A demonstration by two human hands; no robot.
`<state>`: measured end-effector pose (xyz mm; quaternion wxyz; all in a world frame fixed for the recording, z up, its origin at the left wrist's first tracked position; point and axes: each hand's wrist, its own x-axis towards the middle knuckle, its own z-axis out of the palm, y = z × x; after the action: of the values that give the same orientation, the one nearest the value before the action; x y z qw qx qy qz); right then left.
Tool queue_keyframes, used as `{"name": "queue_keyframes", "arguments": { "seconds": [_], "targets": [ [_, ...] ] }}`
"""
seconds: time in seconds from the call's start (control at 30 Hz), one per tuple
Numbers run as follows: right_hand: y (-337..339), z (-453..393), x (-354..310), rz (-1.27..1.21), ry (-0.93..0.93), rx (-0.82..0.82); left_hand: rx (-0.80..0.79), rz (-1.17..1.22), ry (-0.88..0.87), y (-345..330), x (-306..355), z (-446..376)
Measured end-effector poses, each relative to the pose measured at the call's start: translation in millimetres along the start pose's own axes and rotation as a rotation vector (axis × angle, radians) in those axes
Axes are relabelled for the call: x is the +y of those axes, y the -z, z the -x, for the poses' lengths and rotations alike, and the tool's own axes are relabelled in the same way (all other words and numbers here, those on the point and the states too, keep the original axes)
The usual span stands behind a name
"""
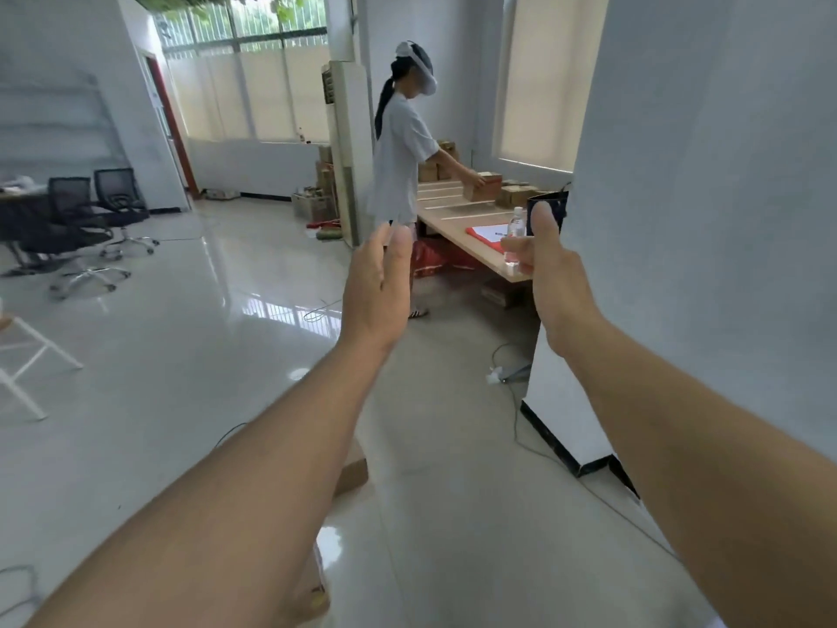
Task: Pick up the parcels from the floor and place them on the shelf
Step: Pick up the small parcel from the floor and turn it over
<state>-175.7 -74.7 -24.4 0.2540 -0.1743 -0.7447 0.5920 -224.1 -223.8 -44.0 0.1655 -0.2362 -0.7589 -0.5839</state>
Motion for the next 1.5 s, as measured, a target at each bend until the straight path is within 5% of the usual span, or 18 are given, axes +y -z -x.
{"name": "queue_keyframes", "arguments": {
  "seconds": [0.53, 1.07, 1.5],
  "targets": [
    [-182, -93, 38, -0.063, -0.091, -0.279, 0.253, -0.127, 0.237, 89, -155, -76],
    [-272, -263, 130, -0.070, -0.229, -0.540, 0.383, -0.268, 0.476, 27, -284, -174],
    [-325, -322, 193, -0.021, -0.324, -0.626, 0.369, -0.274, 0.606, 8, -359, -205]
  ]
}}
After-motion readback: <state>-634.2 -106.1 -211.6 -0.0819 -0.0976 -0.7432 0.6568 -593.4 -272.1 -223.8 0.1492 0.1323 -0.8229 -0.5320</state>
